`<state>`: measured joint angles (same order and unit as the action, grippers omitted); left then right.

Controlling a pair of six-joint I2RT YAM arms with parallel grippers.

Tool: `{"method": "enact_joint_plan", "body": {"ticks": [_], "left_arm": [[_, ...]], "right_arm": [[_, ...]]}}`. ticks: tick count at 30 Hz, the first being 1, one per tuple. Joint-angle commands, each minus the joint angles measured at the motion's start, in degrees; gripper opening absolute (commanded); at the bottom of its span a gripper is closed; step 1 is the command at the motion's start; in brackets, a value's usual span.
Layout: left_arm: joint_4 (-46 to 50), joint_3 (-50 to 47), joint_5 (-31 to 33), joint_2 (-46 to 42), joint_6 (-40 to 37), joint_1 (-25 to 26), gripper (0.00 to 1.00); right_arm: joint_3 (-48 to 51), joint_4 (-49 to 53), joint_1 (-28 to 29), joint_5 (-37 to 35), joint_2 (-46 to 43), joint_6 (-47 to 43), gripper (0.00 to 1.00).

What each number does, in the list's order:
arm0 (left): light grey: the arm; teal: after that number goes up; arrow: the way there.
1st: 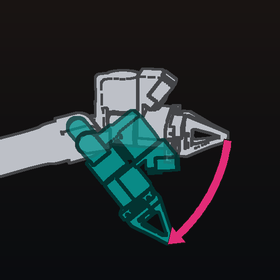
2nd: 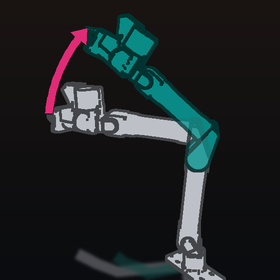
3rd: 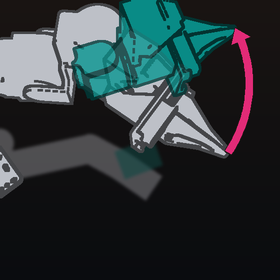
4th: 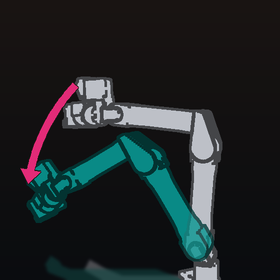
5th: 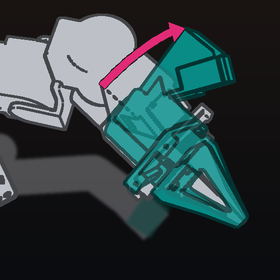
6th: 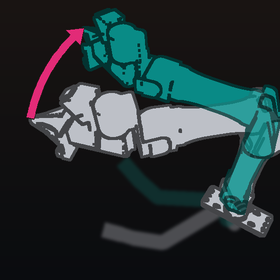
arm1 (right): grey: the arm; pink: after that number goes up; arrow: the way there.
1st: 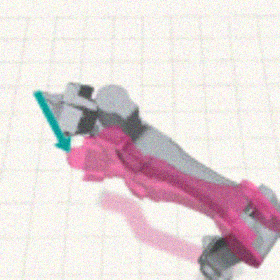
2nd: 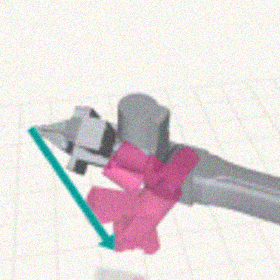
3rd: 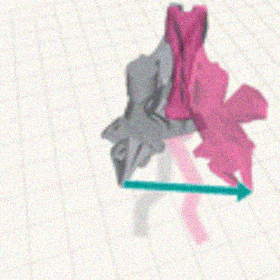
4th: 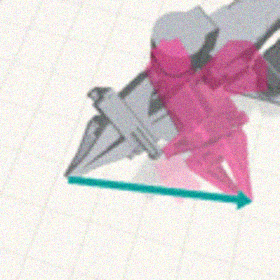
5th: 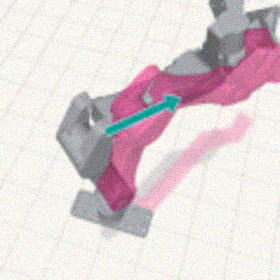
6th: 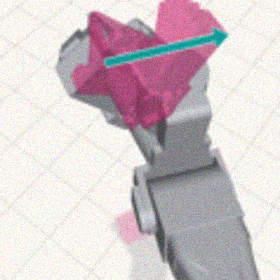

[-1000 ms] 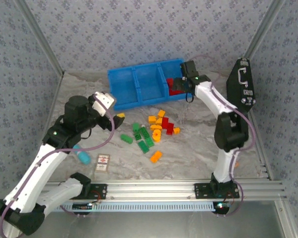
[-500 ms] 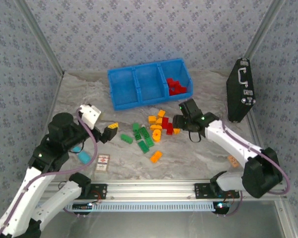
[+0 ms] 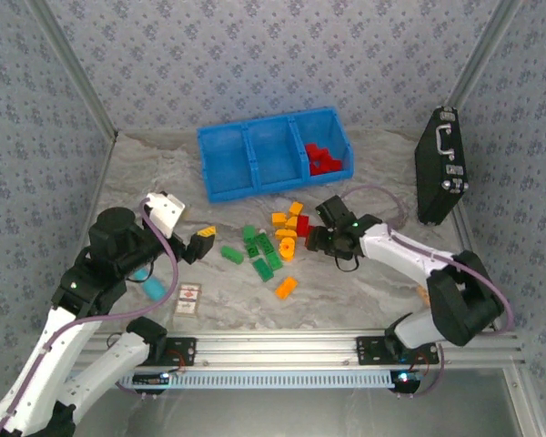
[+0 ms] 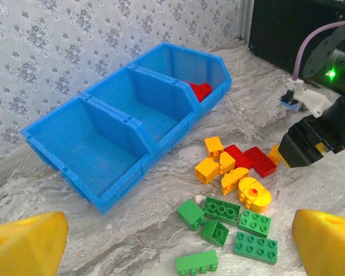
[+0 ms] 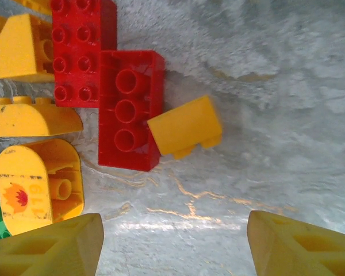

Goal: Sort the legos into containers by color
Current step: Pick up the lego from the center of the table.

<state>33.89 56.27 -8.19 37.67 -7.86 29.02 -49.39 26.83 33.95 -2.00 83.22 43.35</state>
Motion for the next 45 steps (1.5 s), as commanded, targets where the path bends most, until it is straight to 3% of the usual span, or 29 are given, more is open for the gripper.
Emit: {"method": "enact_joint_plan", "body": {"ticks": [1, 21, 28, 34, 45], "left_arm": [[0.39, 0.52, 1.23, 0.30, -0.19, 0.25, 1.00], [0.07, 0.42, 4.25, 2.84, -2.47, 0.16, 1.00], [-0.19, 0.46, 4.84, 3.08, -2.71, 0.12, 1.00], [-0.73, 0.59, 4.92, 3.46, -2.62, 0.14, 1.00], [-2.07, 1.47, 5.55, 5.89, -3.63, 0.14, 1.00]], "right_arm": [[-2.42, -2.14, 0.91, 2.22, 3.51, 1.22, 0.68], [-13.28, -0.15, -1.49, 1.21, 19.13, -5.47, 0.66], [-15.98, 2.54, -1.69, -0.76, 21.25, -9.32, 0.52], [-16.13, 4.31, -1.87, -1.46, 21.33, -11.04, 0.40], [-20.30, 14.16, -6.06, -1.82, 12.46, -18.76, 0.35]]}}
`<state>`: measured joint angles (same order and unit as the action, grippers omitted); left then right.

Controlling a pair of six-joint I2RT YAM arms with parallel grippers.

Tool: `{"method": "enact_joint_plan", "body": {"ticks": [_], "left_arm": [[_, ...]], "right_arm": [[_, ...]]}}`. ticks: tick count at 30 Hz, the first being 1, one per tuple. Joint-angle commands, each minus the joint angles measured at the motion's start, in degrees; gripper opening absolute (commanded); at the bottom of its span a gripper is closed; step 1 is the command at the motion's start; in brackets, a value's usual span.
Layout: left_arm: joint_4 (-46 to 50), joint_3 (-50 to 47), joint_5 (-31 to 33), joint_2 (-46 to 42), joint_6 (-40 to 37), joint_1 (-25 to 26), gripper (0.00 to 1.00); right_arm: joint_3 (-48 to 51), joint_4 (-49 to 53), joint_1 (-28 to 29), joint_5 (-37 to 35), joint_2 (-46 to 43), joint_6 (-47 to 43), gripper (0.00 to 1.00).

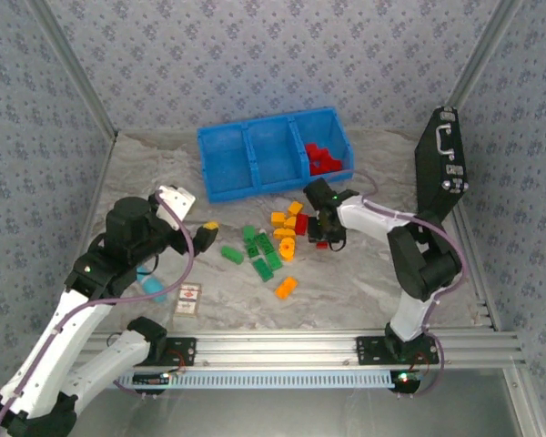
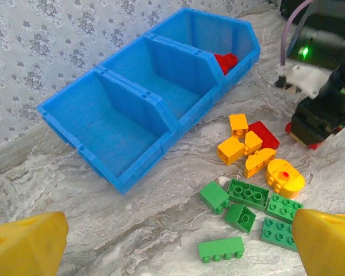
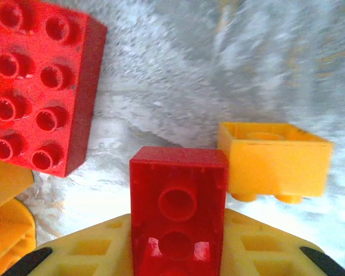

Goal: Sort the legos into containers by color
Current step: Pick up the lego from the center of the table, then place the lego in the container.

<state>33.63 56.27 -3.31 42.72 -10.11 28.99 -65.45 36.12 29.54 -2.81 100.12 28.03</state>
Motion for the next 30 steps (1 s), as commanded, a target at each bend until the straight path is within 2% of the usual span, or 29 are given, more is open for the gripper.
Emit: {"method": "enact_joint_plan", "body": {"ticks": [1, 5, 9, 16, 19, 23, 26, 30], "left_arm": [[-2.11, 1.69, 0.83, 1.46, -1.56, 0.09, 1.00], [-5.89, 0.75, 1.75, 2.65, -1.67, -0.29, 1.00], [-9.03, -0.38, 0.43, 3.47, -1.63, -2.14, 1.00], [-9.62, 0.58, -1.02, 8.91, -1.14, -4.24, 1.00], [-10.07, 0.68, -1.43, 10.53, -1.14, -4.88, 1.00], [-10.02, 0.86, -2.18, 11.07, -0.89, -5.93, 1.00], [-9.34, 1.53, -2.14, 11.51, -1.21, -6.30, 1.00], [-9.44, 2.13, -2.37, 12.37, -1.49, -6.49, 1.00]], "right_arm": [[-5.41, 5.14, -2.40, -0.46, -5.48, -3.84, 0.35], [-10.59, 2.20, -6.31, 1.00, -5.49, -4.84, 0.35], [-18.11, -2.93, -10.57, 1.00, -0.89, -6.80, 0.35], [-38.61, -7.08, -15.22, 2.45, 18.56, -9.44, 0.35], [-50.19, -5.69, -15.91, 3.93, 28.20, -9.58, 0.34], [-63.75, -0.22, -16.18, 5.67, 37.55, -10.19, 0.41], [-66.37, 0.00, -16.29, 5.79, 39.39, -10.21, 0.46], [-64.44, -0.10, -16.09, 5.22, 37.63, -10.22, 0.53]]}}
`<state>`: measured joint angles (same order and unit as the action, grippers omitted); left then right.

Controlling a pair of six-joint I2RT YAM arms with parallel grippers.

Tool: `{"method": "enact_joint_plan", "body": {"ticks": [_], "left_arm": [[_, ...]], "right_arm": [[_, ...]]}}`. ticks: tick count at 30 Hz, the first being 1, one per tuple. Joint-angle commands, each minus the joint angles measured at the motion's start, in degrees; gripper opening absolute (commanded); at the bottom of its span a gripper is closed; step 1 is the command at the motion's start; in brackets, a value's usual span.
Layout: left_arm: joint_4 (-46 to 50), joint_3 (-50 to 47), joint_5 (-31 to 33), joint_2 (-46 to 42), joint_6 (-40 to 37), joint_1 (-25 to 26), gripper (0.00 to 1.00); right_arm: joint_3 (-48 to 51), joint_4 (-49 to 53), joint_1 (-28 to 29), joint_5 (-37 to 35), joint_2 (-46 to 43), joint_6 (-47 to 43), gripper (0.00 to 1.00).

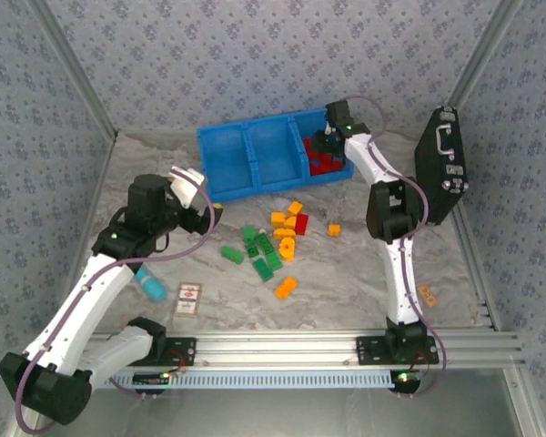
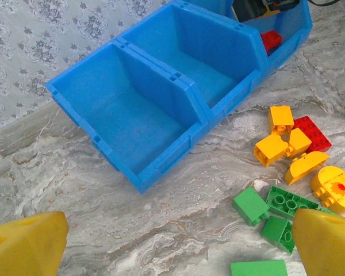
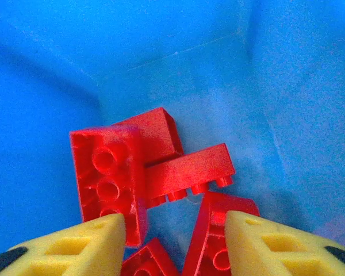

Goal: Sort the legos into containers by color
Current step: Place the lego in the container, then pick up the lego from the center of the table.

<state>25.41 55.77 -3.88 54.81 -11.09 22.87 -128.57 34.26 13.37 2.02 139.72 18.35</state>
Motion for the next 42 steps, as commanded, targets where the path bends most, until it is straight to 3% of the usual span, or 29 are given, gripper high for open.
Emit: {"method": "enact_joint_plan", "body": {"ticks": [1, 15, 20, 28, 42], "left_arm": [[-1.15, 2.74, -2.21, 0.54, -0.42, -0.37, 1.00], [-1.79, 1.27, -5.02, -4.86, 1.57, -0.29, 1.00], [0.99, 2.89, 1.20, -4.02, 1.11, -0.29, 1.00], [1.65, 3.12, 1.84, -4.02, 1.78, -0.20, 1.00], [2.40, 3.05, 4.35, -3.81, 1.88, -0.20, 1.00]], "right_arm": [[0.49, 1.18, 0.22, 0.18, -3.42, -0.62, 0.53], [34.63, -2.22, 6.04, -4.47, -32.03, 1.04, 0.50], [47.25, -5.59, 7.76, -3.12, -37.85, 6.48, 0.49], [54.73, -6.83, 12.32, -2.41, -38.40, 8.54, 0.49], [55.18, -7.41, 15.55, -2.59, -32.09, 9.83, 0.53]]}}
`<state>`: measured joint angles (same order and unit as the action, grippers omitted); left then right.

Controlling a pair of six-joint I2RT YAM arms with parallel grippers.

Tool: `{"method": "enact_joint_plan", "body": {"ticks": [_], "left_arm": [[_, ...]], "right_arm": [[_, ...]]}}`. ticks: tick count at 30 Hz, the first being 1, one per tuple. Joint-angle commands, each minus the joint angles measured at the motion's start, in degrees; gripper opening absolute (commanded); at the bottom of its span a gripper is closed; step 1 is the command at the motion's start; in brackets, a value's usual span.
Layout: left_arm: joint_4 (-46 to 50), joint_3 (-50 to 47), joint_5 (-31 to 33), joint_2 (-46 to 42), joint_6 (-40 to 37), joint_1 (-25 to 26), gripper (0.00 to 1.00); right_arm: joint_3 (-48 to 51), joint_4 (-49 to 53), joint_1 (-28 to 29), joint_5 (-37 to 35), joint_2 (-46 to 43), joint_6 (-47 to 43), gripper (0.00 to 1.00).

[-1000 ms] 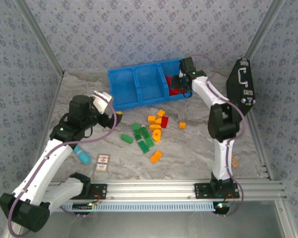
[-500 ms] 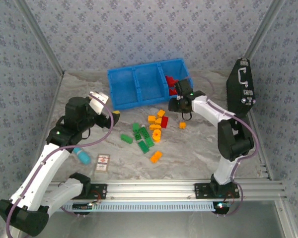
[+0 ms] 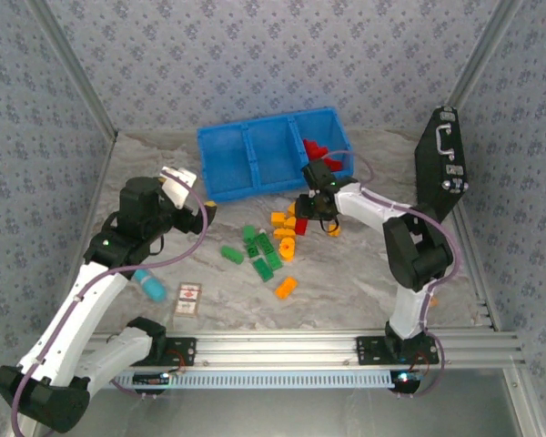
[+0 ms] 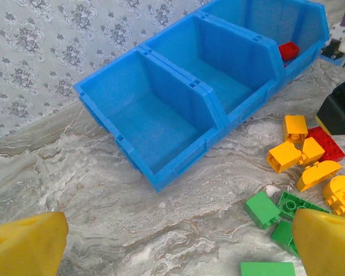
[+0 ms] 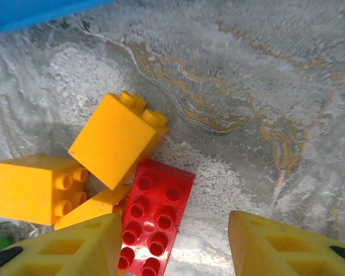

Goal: Sort the legos into containers by color
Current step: Pick up the lego from the center of the table.

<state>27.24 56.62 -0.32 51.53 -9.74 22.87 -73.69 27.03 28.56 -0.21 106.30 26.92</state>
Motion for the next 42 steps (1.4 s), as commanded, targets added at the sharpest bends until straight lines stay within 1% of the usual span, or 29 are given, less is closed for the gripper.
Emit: {"method": "enact_joint_plan", "body": {"ticks": [1, 10, 16, 21, 28, 31, 35, 37, 42], "left_arm": [[0.59, 2.18, 0.76, -0.62, 0.46, -0.19, 1.00], [0.35, 1.65, 1.00, -0.46, 0.33, -0.28, 1.00], [0.13, 1.56, 1.02, -0.52, 0.31, -0.24, 1.00], [0.12, 1.56, 1.06, -0.42, 0.24, -0.27, 1.00], [0.19, 1.40, 1.24, -0.55, 0.07, -0.29, 1.00], [0.27, 1.39, 1.37, -0.70, -0.02, -0.29, 1.00], [0.25, 1.19, 1.55, -0.81, -0.11, -0.29, 1.00], [0.25, 1.17, 1.53, -0.90, -0.19, -0.24, 1.00], [0.17, 1.12, 1.81, -0.97, -0.29, -0.29, 1.00]], "right_arm": [[0.30, -0.34, 0.51, -0.19, 1.71, 1.34, 0.54], [0.00, -1.62, 0.83, 1.68, 4.49, 1.86, 0.59], [0.06, -1.97, 0.88, 2.03, 6.01, 2.17, 0.60], [-0.30, -0.86, 0.89, 0.98, 7.55, 1.89, 0.59], [-0.57, 2.10, 0.80, -3.22, 8.35, 0.94, 0.48], [-0.45, 3.25, 0.62, -4.48, 8.22, 0.61, 0.46], [-0.42, 4.41, 0.49, -5.13, 8.08, -0.01, 0.41], [-0.44, 5.32, 0.40, -5.69, 7.34, -0.32, 0.37], [-1.80, 9.11, -0.88, -6.67, 3.25, -2.72, 0.33]]}}
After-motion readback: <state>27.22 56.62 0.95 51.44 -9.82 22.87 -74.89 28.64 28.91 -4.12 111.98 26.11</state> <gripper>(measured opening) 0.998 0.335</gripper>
